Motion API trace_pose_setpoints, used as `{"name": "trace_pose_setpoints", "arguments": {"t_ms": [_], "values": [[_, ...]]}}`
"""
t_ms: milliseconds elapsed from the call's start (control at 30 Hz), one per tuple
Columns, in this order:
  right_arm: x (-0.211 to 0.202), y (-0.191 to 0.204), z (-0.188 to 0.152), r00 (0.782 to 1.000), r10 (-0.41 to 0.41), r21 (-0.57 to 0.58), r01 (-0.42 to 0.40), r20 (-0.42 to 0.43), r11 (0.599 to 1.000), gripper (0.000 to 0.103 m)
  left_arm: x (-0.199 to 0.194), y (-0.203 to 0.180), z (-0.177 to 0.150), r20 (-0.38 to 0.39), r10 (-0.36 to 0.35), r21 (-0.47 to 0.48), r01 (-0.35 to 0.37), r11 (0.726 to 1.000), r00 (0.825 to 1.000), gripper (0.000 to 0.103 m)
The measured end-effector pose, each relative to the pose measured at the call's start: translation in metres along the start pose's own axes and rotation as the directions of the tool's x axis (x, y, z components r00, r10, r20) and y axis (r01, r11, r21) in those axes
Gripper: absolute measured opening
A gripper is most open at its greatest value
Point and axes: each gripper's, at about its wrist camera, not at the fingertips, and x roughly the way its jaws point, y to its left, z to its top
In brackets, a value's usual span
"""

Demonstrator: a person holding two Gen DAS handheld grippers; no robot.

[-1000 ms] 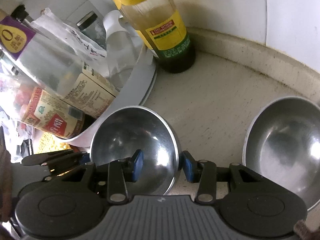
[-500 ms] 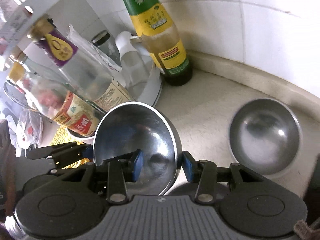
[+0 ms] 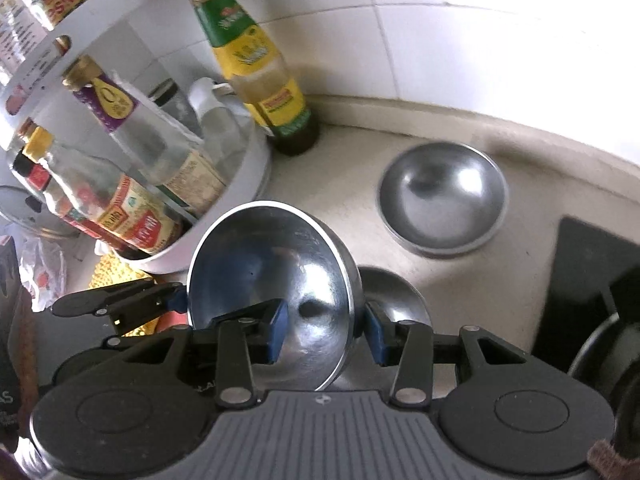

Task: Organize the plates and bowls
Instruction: 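Lift the steel bowl with both grippers and carry it past the other bowls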

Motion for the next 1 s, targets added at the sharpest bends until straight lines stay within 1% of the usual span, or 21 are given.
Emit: {"name": "trace_pose_setpoints", "arguments": {"t_ms": [167, 333, 800, 933, 1000], "values": [[-0.002, -0.011, -0.006, 1.000, -0.013, 0.025, 0.013, -0.006, 1.000, 0.039, 0.010, -0.006, 0.000, -0.020, -0.008, 0.021, 0.008, 1.000, 1.000, 0.053], [0.006, -0.020, -0.010, 1.000, -0.013, 0.047, 0.014, -0.021, 0.999, 0.040, 0.015, -0.012, -0.004, -0.034, 0.005, 0.042, -0.004, 0.999, 0.999, 0.053], [0.014, -0.027, -0.010, 0.999, -0.026, 0.049, 0.028, -0.040, 0.998, 0.041, 0.026, -0.015, -0.005, -0.062, 0.000, 0.051, 0.003, 0.999, 0.998, 0.053], [0.014, -0.028, -0.011, 0.999, -0.037, 0.047, 0.039, -0.039, 0.998, 0.041, 0.026, -0.015, -0.004, -0.054, 0.000, 0.053, 0.003, 0.999, 0.999, 0.052], [0.013, -0.029, -0.011, 0.998, -0.058, 0.040, 0.059, -0.033, 0.997, 0.041, 0.025, -0.015, -0.004, -0.046, 0.007, 0.058, -0.004, 0.998, 0.999, 0.053]]}}
